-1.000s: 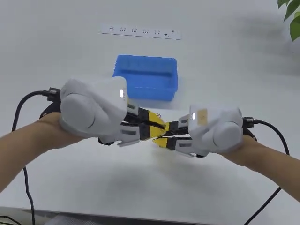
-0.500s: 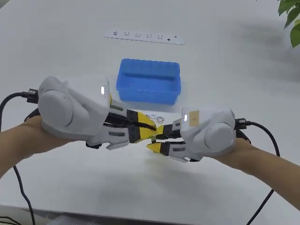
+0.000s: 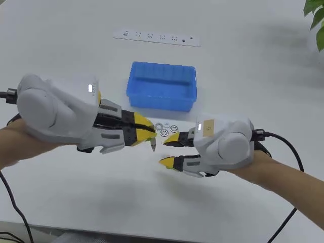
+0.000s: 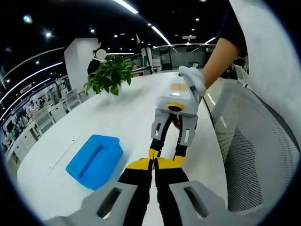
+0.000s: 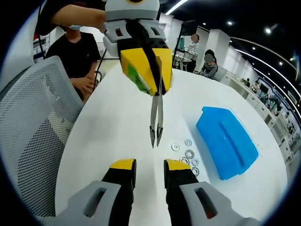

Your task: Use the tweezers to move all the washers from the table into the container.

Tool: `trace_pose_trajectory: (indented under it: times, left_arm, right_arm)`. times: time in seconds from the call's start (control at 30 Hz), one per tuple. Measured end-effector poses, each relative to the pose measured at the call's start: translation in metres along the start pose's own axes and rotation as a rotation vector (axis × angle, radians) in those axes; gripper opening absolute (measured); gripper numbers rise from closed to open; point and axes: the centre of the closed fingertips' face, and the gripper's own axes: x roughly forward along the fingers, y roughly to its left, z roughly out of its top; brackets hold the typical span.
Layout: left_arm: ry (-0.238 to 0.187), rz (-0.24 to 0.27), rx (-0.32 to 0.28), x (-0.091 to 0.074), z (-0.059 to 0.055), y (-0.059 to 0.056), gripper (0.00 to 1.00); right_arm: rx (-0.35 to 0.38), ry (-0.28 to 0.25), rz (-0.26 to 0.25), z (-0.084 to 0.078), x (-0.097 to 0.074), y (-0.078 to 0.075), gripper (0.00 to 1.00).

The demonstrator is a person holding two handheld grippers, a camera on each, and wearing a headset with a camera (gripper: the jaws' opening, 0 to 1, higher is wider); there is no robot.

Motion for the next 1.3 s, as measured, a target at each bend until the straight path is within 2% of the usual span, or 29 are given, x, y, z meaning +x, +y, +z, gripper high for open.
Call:
trace_pose_trajectory:
  times: [0.13,0.3,0.4,0.53,0.7,0.87,0.97,1.1,1.3]
  left_arm:
    - [0.014,0.013,0.011,-0.002,-0.007,0.013,0.05]
    - [0.018,0.019,0.036,0.002,-0.010,0.026,0.05]
    - [-0.006,0.002,0.032,0.006,-0.007,0.028,0.05]
    - [0.008,-0.010,0.032,0.012,-0.012,0.029,0.05]
    - [0.001,-0.010,0.021,0.014,-0.014,0.030,0.05]
    - [-0.005,-0.015,0.012,0.016,-0.014,0.032,0.06]
    - [0.009,-0.020,0.019,0.018,-0.018,0.032,0.06]
    - [-0.011,-0.037,-0.005,0.019,-0.018,0.030,0.06]
    - [-0.008,-0.053,-0.010,0.020,-0.017,0.030,0.06]
  right_arm:
    - [0.026,0.052,-0.034,-0.012,0.000,-0.008,0.30]
    - [0.065,0.076,-0.043,-0.016,-0.001,-0.015,0.32]
    - [0.080,0.084,-0.047,-0.017,-0.001,-0.018,0.32]
    - [0.120,0.065,-0.046,-0.015,-0.002,-0.019,0.32]
    - [0.146,0.063,-0.034,-0.016,-0.001,-0.015,0.32]
    - [0.143,0.074,-0.015,-0.017,0.003,-0.010,0.31]
    - [0.150,0.070,-0.013,-0.016,0.004,-0.009,0.31]
    - [0.134,0.071,-0.027,-0.015,0.004,-0.011,0.29]
    - [0.144,0.065,-0.022,-0.012,0.005,-0.013,0.29]
